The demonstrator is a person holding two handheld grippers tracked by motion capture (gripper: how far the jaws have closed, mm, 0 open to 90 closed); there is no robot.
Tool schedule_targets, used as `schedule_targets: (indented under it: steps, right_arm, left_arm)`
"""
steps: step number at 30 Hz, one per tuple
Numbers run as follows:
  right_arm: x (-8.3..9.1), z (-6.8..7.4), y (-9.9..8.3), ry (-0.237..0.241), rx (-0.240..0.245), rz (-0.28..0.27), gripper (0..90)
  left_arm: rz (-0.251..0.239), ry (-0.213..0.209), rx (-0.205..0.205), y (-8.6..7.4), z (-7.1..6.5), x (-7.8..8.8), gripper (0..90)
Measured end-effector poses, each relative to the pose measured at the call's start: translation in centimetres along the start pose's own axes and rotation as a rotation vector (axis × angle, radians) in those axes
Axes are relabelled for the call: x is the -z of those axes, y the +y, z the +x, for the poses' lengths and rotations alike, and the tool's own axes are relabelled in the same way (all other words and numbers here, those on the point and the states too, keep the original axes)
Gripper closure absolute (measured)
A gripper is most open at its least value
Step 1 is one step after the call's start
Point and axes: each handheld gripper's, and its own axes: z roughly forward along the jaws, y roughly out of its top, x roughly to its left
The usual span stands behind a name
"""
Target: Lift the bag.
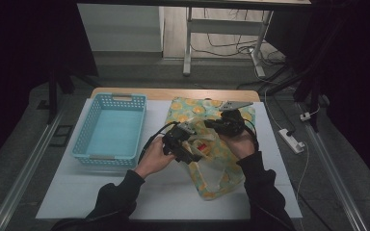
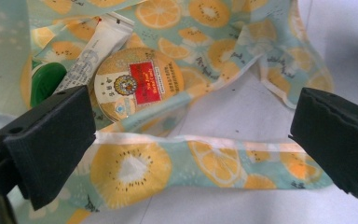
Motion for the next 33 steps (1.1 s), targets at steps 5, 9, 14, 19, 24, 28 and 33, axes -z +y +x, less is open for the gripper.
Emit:
schedule_targets:
  steps: [5, 9, 14, 19, 24, 28, 33]
  right_arm:
    - [-0.1, 0.0, 0.0, 0.002, 0.003, 0.003, 89.2]
    - [-0.2, 0.1, 0.0, 0.002, 0.002, 0.005, 89.2]
    - [-0.2, 0.1, -0.1, 0.003, 0.003, 0.005, 89.2]
    - [-0.3, 0.1, -0.1, 0.004, 0.005, 0.009, 89.2]
    - [-0.3, 0.1, -0.1, 0.005, 0.006, 0.009, 89.2]
    - [-0.3, 0.2, -0.1, 0.005, 0.007, 0.010, 89.2]
    - [-0.3, 0.1, -0.1, 0.006, 0.006, 0.010, 89.2]
  left_arm:
    - [0.018, 0.009, -0.027, 0.4, 0.2, -1.3, 1.6]
    - [0.048, 0.013, -0.048, 0.4, 0.7, -2.5, 1.9]
    - [0.045, 0.006, -0.028, 0.2, 1.5, -3.7, 2.1]
    - [0.088, 0.022, -0.023, -0.2, 2.0, -4.4, 2.5]
    - [0.145, 0.059, -0.034, -0.8, 1.9, -4.8, 6.0]
    - [0.168, 0.084, -0.042, -1.1, 1.7, -5.1, 10.8]
    - [0.192, 0.104, -0.033, -1.5, 1.7, -4.9, 33.0]
